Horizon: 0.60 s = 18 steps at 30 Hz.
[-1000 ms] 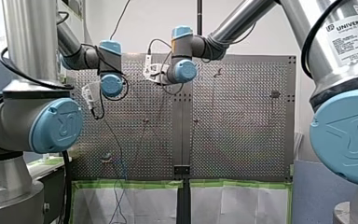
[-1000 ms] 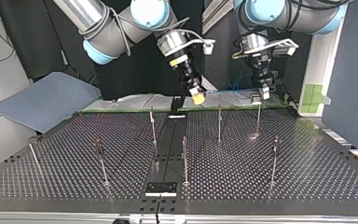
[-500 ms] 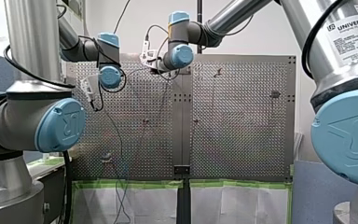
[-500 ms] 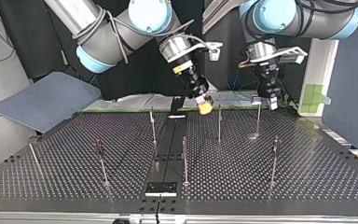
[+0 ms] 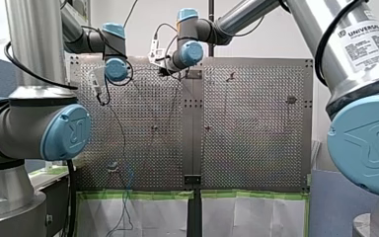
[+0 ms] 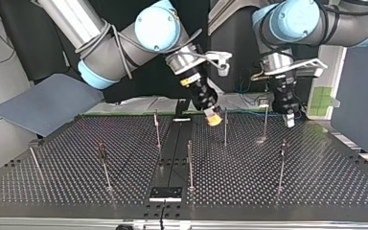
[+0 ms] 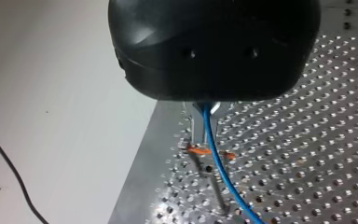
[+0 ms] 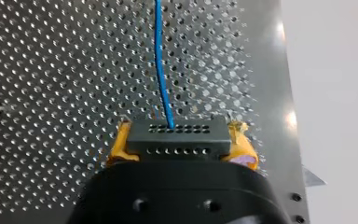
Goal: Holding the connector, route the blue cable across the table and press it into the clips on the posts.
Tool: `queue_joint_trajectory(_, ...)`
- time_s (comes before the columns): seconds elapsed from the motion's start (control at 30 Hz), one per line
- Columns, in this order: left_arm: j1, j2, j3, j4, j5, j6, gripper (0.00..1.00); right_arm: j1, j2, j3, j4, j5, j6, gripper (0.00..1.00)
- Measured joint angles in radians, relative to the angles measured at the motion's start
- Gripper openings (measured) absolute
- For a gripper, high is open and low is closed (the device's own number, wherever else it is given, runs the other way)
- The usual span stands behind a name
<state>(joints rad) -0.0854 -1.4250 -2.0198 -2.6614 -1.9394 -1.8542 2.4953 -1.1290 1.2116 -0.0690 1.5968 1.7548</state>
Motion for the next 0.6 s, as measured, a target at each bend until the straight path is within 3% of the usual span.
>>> queue_joint_trajectory(0.27,0.026,-0.002,0.029,-0.018,0.011,0.012,0.00,0.000,0.016,-0.044,0.065,-0.011,0.018,0.00)
queue_joint_trajectory(0.6,0.066,-0.026,0.050,-0.024,0.039,0.021,0.00,-0.001,0.079,-0.117,0.085,-0.047,0.037,0.00)
